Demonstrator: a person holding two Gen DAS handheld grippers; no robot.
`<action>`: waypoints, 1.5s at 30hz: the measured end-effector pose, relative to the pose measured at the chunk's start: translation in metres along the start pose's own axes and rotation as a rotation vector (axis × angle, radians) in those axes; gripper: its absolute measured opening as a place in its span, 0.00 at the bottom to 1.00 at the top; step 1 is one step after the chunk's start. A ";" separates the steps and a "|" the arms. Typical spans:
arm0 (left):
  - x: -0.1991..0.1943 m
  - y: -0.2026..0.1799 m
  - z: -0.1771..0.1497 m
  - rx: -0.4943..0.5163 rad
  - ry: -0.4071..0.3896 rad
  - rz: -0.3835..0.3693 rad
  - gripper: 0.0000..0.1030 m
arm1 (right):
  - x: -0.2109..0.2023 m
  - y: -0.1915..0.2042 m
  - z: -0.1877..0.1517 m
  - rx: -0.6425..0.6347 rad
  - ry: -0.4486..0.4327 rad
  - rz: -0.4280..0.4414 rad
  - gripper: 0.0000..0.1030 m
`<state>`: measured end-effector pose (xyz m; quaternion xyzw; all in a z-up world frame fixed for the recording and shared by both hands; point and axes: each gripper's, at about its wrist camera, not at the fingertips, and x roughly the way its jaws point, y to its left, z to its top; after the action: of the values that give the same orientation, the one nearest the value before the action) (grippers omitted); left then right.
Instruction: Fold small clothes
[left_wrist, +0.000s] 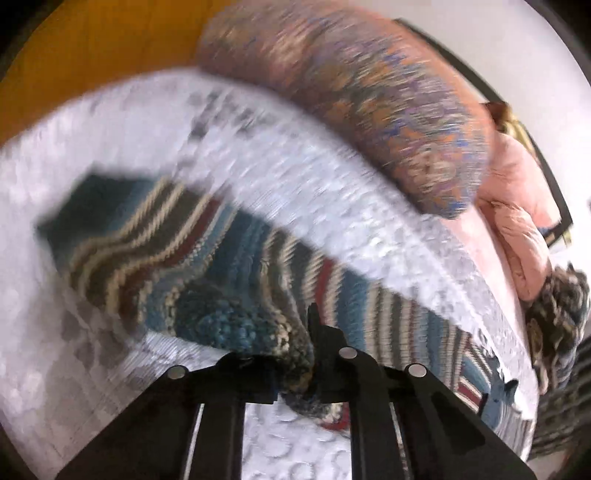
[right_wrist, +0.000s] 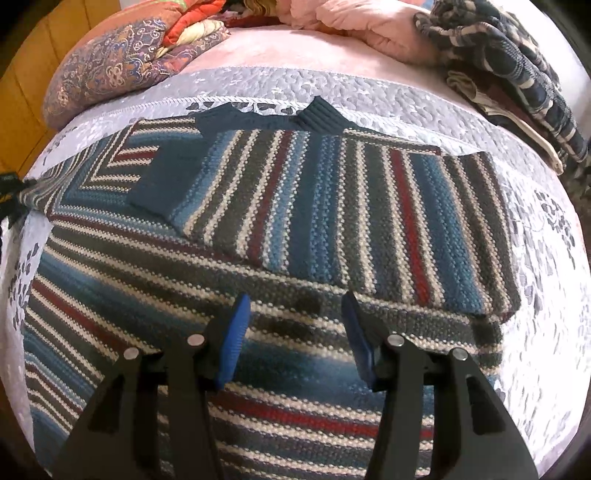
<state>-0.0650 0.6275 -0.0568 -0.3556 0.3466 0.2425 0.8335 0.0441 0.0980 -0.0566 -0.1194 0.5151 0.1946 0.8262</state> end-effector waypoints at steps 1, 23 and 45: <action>-0.008 -0.010 0.000 0.026 -0.021 -0.005 0.11 | -0.002 -0.002 -0.001 -0.001 -0.002 -0.004 0.50; -0.021 -0.235 -0.131 0.344 -0.056 -0.206 0.12 | -0.023 -0.038 -0.008 -0.002 -0.008 -0.060 0.50; -0.041 -0.127 -0.118 0.179 0.183 -0.162 0.50 | -0.051 0.064 0.094 -0.088 -0.047 0.095 0.50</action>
<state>-0.0564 0.4518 -0.0319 -0.3274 0.4115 0.1091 0.8436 0.0712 0.1828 0.0305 -0.1264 0.4917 0.2586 0.8218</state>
